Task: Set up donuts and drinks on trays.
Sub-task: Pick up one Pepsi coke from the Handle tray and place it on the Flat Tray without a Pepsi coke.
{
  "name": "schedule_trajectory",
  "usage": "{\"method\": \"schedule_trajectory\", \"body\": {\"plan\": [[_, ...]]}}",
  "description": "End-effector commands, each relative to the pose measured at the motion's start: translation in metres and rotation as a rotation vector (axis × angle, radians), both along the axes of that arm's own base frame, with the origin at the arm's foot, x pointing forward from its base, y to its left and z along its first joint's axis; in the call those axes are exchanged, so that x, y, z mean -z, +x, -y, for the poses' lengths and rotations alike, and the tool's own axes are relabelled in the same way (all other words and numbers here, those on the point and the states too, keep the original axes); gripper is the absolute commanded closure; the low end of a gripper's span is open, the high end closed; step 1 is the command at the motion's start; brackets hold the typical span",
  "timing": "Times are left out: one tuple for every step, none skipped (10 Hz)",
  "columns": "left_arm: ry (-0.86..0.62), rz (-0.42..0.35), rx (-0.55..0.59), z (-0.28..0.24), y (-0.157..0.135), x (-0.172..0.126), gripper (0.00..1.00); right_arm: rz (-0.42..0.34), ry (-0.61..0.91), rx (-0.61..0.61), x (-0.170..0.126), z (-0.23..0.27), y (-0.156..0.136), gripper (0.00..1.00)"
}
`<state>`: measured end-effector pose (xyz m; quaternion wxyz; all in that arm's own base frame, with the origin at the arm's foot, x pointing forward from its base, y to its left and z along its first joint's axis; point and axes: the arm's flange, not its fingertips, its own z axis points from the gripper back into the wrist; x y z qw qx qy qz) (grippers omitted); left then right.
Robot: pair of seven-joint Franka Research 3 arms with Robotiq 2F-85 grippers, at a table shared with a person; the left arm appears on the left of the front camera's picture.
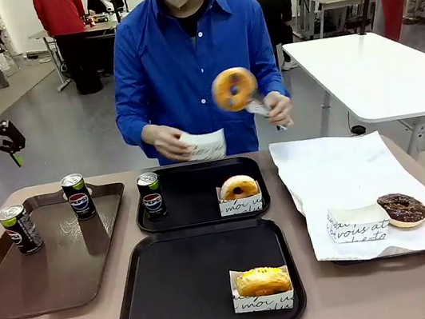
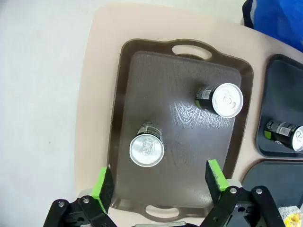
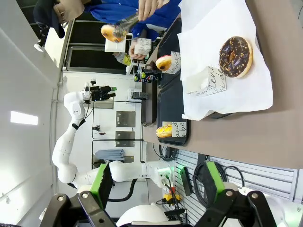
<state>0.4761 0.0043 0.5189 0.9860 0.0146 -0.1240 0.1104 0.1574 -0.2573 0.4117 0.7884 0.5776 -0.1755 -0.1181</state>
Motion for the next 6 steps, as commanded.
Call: {"method": "schedule_trajectory", "body": {"plan": [[0.009,0.003,-0.018,-0.0024,0.0122,-0.0022,0.0,0.02,0.007,-0.002,-0.001,0.0,-0.0011,0.0],[0.009,0.003,-0.018,-0.0024,0.0122,-0.0022,0.0,0.02,0.007,-0.002,-0.001,0.0,-0.0011,0.0],[0.009,0.003,-0.018,-0.0024,0.0122,-0.0022,0.0,0.02,0.007,-0.002,-0.001,0.0,-0.0011,0.0],[0.009,0.003,-0.018,-0.0024,0.0122,-0.0022,0.0,0.02,0.007,-0.002,-0.001,0.0,-0.0011,0.0],[0.001,0.0,-0.003,-0.0013,0.0076,-0.0003,0.0,0.02,0.007,-0.002,-0.001,0.0,-0.0011,0.0],[-0.026,-0.009,0.073,0.001,0.0054,0.0057,0.0,0.02,0.007,-0.002,-0.001,0.0,-0.0011,0.0]]}}
